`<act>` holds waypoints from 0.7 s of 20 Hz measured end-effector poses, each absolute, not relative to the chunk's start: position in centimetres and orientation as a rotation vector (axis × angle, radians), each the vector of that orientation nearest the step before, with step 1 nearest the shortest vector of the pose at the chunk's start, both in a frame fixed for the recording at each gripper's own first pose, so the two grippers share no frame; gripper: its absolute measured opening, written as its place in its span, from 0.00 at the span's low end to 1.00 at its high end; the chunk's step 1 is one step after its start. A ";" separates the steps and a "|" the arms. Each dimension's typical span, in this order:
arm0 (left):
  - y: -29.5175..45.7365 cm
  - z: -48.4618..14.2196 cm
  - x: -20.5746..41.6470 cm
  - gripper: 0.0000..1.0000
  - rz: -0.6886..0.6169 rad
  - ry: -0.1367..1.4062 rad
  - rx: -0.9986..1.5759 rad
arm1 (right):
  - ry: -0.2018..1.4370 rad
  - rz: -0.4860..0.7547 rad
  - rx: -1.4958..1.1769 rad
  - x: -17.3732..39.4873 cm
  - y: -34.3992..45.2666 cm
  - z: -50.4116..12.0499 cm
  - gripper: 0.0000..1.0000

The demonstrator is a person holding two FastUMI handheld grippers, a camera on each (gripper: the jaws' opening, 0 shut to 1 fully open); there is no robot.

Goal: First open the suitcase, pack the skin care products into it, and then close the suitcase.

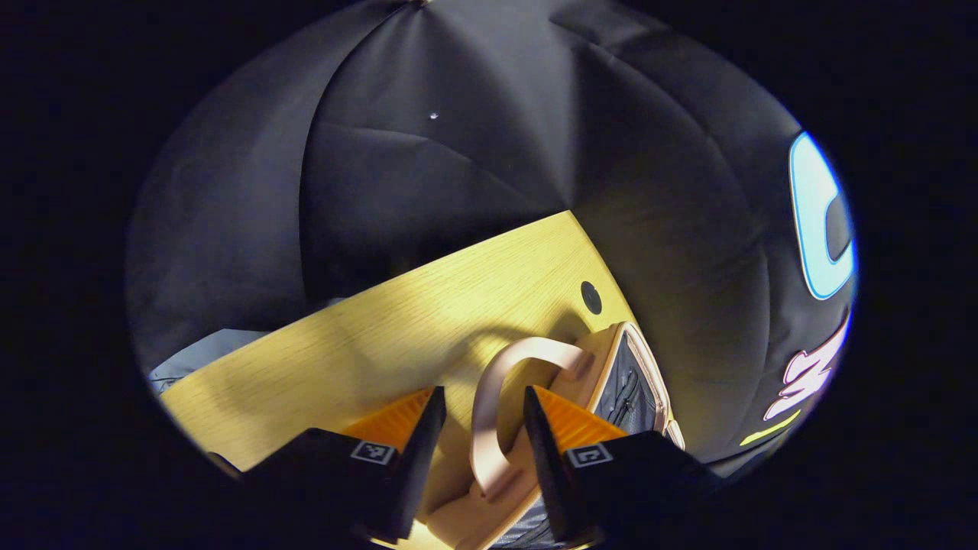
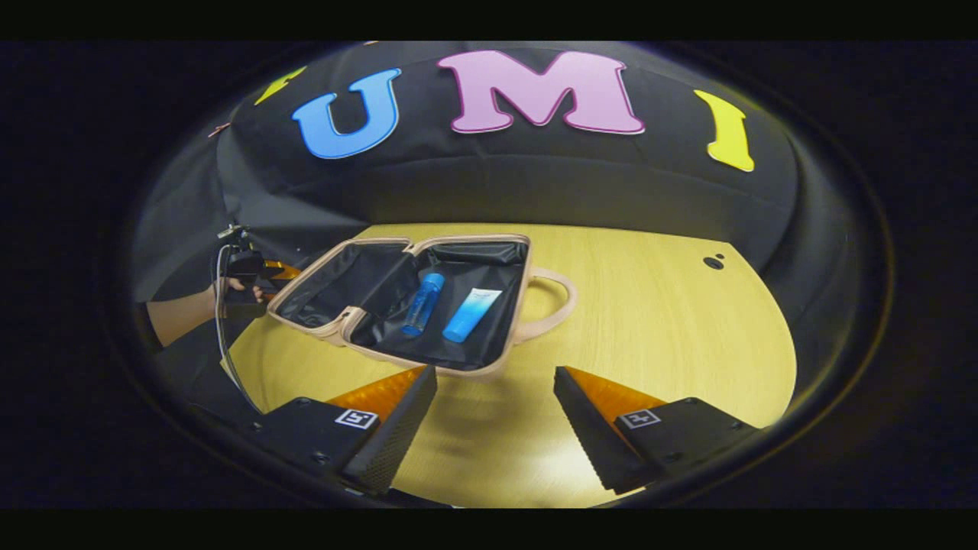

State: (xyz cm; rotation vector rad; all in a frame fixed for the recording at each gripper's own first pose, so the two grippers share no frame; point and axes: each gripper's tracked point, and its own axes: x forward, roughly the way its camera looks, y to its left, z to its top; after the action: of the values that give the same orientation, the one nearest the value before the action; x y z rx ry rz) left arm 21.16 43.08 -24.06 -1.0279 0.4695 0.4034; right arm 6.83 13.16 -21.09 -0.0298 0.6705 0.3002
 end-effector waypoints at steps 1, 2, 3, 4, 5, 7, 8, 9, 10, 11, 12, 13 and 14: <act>43.0 -24.3 21.1 0.50 0.415 0.474 -1.040 | 0.685 0.298 -0.039 6.7 12.7 -21.6 0.98; 42.9 -23.7 21.2 0.34 0.425 0.461 -1.049 | 0.694 0.304 -0.054 6.8 12.5 -21.9 0.98; 43.0 -23.0 21.1 0.18 0.419 0.450 -1.030 | 0.698 0.314 -0.065 6.7 12.5 -21.8 0.98; 42.8 -22.3 20.8 0.15 0.417 0.450 -0.989 | 0.691 0.324 -0.073 6.8 12.5 -21.4 0.98; 42.6 -21.4 20.3 0.11 0.427 0.452 -0.935 | 0.686 0.332 -0.077 6.8 12.5 -21.1 0.98; 42.6 -18.0 20.1 0.07 0.412 0.402 -0.846 | 0.705 0.329 -0.065 6.3 12.4 -20.8 0.98; 42.6 -15.7 19.5 0.06 0.397 0.369 -0.810 | 0.704 0.331 -0.040 6.2 12.6 -20.4 0.98; 42.7 -13.3 18.3 0.06 0.386 0.333 -0.775 | 0.701 0.329 -0.019 6.2 12.7 -20.0 0.98; 42.4 -10.5 17.1 0.06 0.370 0.299 -0.748 | 0.699 0.328 -0.003 6.1 12.6 -19.6 0.98; 41.6 -8.1 15.9 0.06 0.355 0.258 -0.729 | 0.698 0.327 0.010 5.9 12.6 -19.3 0.98; 41.0 -5.5 14.6 0.06 0.333 0.237 -0.708 | 0.700 0.326 0.020 6.0 12.4 -19.1 0.98; 40.3 -3.0 13.1 0.06 0.316 0.218 -0.683 | 0.710 0.318 0.025 6.0 11.9 -19.1 0.98; 39.0 -0.7 12.1 0.06 0.292 0.197 -0.657 | 0.710 0.303 0.035 6.3 11.2 -18.8 0.98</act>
State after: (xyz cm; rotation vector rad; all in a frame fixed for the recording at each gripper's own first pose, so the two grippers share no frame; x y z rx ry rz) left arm 12.07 38.97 -0.73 -0.6569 0.1966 0.2917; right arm 6.30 11.16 -18.83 0.0349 0.7102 0.3031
